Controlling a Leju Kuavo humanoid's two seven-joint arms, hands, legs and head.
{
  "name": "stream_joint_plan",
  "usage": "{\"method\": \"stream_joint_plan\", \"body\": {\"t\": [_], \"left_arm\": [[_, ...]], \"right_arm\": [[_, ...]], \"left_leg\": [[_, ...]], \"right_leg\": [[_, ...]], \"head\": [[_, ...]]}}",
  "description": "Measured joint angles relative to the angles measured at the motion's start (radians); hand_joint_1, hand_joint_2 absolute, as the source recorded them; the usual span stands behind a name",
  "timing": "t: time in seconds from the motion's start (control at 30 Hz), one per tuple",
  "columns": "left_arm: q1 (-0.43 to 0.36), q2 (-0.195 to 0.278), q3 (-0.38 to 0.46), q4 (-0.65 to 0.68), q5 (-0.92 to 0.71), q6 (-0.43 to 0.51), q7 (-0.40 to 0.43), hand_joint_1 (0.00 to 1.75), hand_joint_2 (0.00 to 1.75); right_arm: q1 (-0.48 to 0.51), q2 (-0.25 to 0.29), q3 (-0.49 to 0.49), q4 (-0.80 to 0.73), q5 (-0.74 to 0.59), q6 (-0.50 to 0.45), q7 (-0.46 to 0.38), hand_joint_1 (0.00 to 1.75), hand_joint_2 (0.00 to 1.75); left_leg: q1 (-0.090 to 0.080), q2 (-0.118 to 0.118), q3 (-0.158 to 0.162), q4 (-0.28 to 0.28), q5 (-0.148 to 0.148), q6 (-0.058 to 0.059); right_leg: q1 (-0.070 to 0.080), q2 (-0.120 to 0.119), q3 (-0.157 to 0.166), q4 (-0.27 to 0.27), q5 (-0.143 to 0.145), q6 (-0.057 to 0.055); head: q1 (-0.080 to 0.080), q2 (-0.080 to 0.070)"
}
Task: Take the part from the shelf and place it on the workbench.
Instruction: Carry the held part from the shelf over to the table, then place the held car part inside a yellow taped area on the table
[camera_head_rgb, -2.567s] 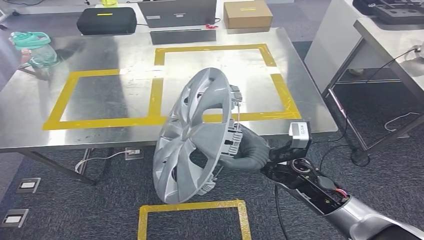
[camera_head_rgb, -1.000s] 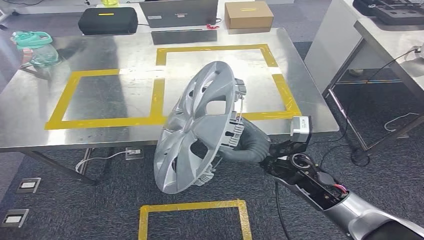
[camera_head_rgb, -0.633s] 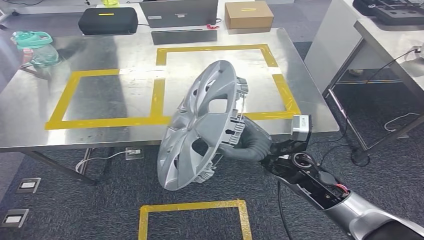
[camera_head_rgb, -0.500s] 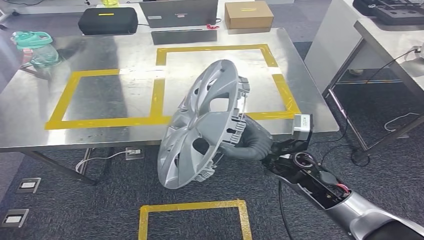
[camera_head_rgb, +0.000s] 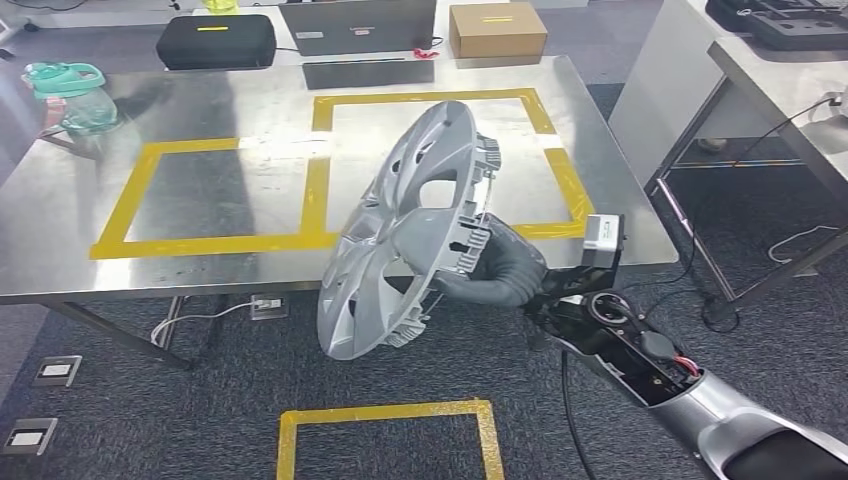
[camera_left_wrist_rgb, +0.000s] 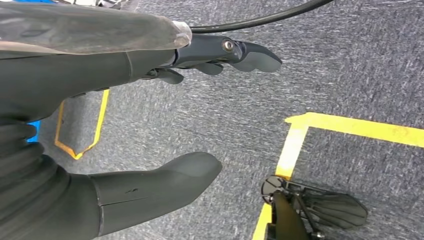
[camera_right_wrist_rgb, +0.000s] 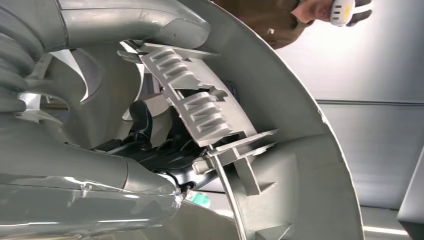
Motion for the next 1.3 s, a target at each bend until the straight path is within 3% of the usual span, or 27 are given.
{"method": "stream_joint_plan", "body": {"t": [0.3,0.8,1.3], "left_arm": [[-0.001,-0.005,-0.016,0.0,0.003,0.002,0.0,0.0,1.75],[-0.004,-0.011,-0.035,0.0,0.011,0.001,-0.002,0.0,1.75],[-0.006,-0.012,-0.063,0.0,0.023,0.001,-0.009,0.0,1.75]], "right_arm": [[-0.098,0.01,0.029,0.077,0.059,-0.095,0.052,1.75,1.75],[-0.249,0.091,0.121,0.308,0.176,-0.243,0.089,1.75,1.75],[-0.448,0.246,0.211,0.69,0.3,-0.405,0.05,1.75,1.75]], "left_leg": [[0.0,0.0,0.0,0.0,0.0,0.0],[0.0,-0.001,-0.001,0.0,0.0,0.0],[0.0,-0.001,0.0,0.0,0.0,0.0]], "right_leg": [[0.0,0.0,0.0,0.0,0.0,0.0],[0.0,-0.001,0.0,0.0,0.0,0.0],[0.0,-0.001,0.0,0.0,0.0,0.0]], "head": [[0.0,0.0],[0.0,0.0],[0.0,0.0]]}}
